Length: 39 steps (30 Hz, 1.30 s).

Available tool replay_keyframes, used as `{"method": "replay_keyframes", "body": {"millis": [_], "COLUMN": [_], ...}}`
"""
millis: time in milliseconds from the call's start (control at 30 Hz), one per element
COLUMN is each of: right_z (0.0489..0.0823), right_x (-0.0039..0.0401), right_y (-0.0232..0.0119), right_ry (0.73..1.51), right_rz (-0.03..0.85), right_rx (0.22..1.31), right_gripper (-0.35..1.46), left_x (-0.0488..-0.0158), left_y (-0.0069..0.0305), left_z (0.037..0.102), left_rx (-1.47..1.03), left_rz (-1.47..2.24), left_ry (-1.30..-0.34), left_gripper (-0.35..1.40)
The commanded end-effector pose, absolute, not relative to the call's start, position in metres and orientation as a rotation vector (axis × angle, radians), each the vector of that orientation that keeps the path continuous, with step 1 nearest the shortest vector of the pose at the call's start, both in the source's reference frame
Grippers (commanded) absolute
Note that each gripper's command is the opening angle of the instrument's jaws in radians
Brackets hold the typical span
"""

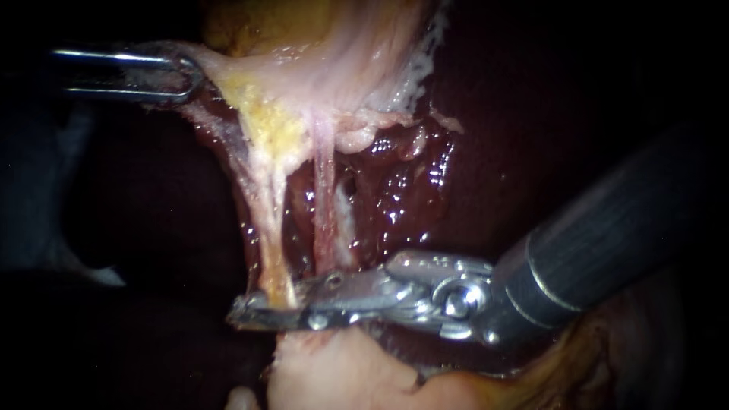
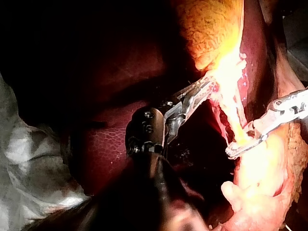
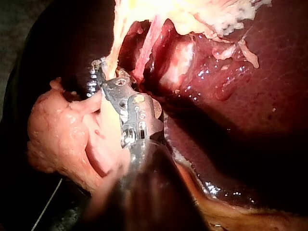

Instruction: Going back first clip left tube

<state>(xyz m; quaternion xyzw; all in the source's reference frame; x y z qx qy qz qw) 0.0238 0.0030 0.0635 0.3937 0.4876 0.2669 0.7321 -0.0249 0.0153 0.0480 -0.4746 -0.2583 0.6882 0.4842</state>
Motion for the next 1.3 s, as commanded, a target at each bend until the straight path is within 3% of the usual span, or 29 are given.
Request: {"method": "replay_keyframes", "body": {"millis": [33, 167, 233, 400, 633, 1000, 1300], "right_z": [0.0635, 0.0634, 0.0635, 0.0640, 0.0644, 0.0606, 0.0580], "right_x": [0.0239, 0.0246, 0.0247, 0.0243, 0.0216, 0.0136, 0.0074], "right_y": [0.0030, 0.0027, 0.0027, 0.0034, 0.0050, 0.0077, 0.0105], "right_ry": [1.070, 1.120, 1.142, 1.165, 1.179, 1.221, 1.226], "right_rz": [0.577, 0.522, 0.532, 0.524, 0.409, 0.214, 0.148], "right_rx": [0.880, 0.852, 0.838, 0.729, 0.589, 0.407, 0.344], "right_gripper": [-0.34, 0.35, 0.42, 0.49, 0.50, 0.50, 0.50], "left_x": [-0.0249, -0.0249, -0.0249, -0.0248, -0.0248, -0.0247, -0.0247], "left_y": [0.0153, 0.0152, 0.0152, 0.0152, 0.0152, 0.0151, 0.0151], "left_z": [0.0480, 0.0480, 0.0480, 0.0480, 0.0480, 0.0480, 0.0480], "left_rx": [-1.156, -1.156, -1.156, -1.156, -1.156, -1.156, -1.156], "left_rz": [1.676, 1.676, 1.676, 1.676, 1.677, 1.677, 1.677], "left_ry": [-0.629, -0.628, -0.628, -0.629, -0.629, -0.629, -0.629], "left_gripper": [-0.35, -0.35, -0.35, -0.35, -0.35, -0.35, -0.35]}}
